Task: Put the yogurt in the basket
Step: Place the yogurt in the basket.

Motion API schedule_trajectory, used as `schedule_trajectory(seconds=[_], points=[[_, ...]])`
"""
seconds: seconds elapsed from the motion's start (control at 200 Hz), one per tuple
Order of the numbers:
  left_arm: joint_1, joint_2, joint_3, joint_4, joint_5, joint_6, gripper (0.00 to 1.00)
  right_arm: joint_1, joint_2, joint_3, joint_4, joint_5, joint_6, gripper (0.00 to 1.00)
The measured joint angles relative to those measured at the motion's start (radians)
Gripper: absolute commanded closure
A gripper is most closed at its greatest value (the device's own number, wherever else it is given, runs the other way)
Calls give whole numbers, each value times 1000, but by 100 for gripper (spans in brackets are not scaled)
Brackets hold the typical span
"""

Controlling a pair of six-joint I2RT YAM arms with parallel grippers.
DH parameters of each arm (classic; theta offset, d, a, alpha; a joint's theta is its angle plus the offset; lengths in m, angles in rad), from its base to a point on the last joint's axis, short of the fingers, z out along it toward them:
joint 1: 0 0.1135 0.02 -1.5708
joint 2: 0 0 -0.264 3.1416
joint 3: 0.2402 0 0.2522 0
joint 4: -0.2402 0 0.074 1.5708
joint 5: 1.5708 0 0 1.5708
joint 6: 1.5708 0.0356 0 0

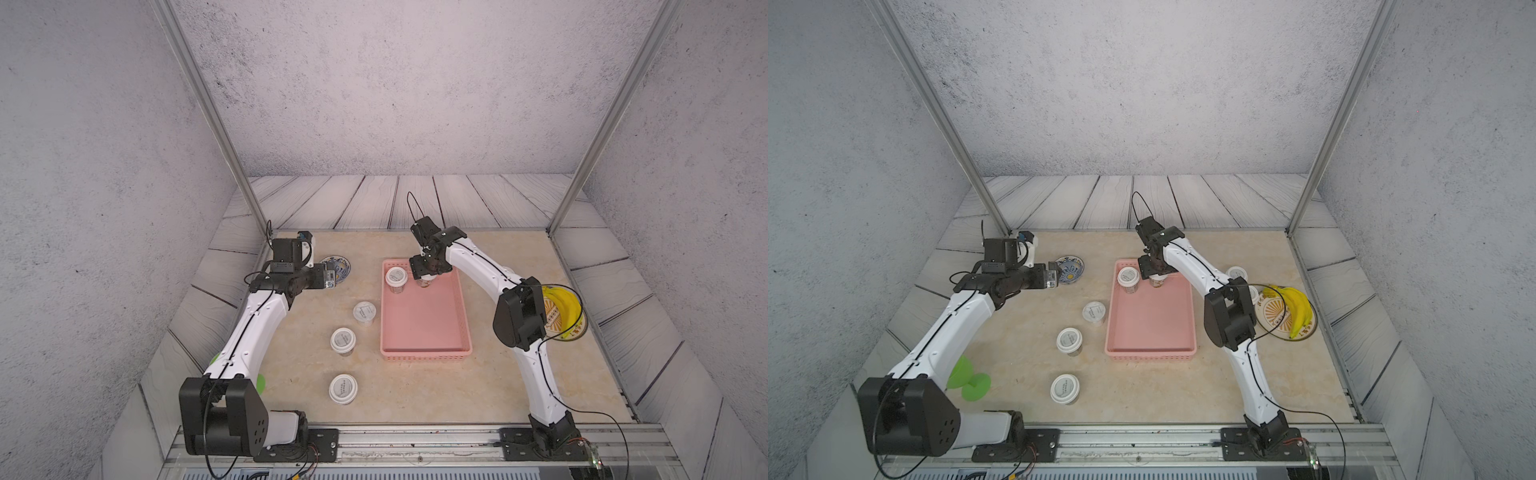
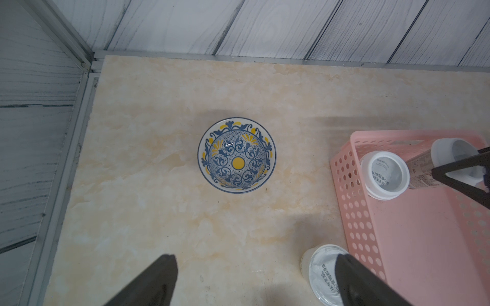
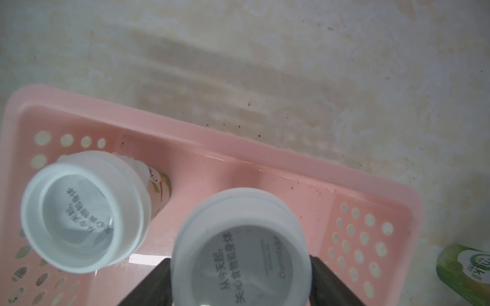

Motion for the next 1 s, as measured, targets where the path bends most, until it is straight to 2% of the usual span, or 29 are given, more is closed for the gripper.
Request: schedule_trajectory(seconds=[0.26, 1.001], points=[[0, 0, 0, 0, 2, 0, 1, 8, 56, 56, -8, 0, -4, 21], [3, 0, 0, 0, 3, 0, 2, 30, 59, 28, -25, 33, -11, 18]])
